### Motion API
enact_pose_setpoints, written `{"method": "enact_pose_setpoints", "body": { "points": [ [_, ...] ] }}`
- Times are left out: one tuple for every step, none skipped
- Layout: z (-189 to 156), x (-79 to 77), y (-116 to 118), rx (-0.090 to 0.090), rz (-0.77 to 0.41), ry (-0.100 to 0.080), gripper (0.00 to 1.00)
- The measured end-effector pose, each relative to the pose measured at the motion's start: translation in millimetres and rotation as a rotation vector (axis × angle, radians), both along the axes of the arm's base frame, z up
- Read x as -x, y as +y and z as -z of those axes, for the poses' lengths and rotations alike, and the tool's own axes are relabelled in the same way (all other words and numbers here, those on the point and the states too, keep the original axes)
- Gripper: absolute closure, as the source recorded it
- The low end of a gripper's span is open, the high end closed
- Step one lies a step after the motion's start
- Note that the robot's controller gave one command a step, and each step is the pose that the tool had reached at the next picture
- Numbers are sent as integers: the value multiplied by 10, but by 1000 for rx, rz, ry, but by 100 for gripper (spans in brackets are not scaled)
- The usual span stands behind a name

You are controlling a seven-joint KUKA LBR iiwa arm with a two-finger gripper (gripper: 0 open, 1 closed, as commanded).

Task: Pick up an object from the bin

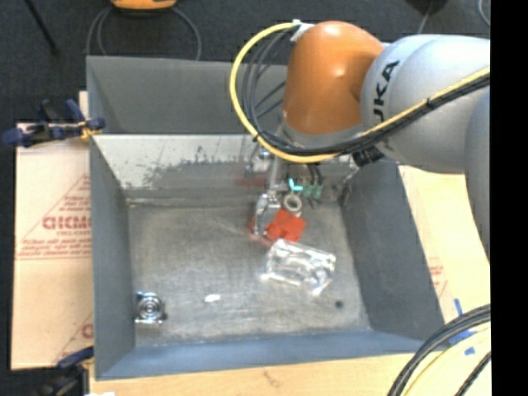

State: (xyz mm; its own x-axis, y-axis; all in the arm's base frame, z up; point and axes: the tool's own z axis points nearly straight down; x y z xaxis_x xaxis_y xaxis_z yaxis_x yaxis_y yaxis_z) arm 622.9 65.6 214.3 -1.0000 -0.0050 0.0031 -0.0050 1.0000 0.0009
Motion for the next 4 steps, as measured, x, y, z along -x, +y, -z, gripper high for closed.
{"method": "enact_pose_setpoints", "body": {
  "points": [
    [1105, -203, -442, 3, -19, -1, 0],
    [1363, -205, -1253, 3, -88, -8, 0],
    [1345, -215, -1216, 1, -91, -10, 100],
    [-681, 74, -1523, 6, -372, -15, 100]
  ]
}}
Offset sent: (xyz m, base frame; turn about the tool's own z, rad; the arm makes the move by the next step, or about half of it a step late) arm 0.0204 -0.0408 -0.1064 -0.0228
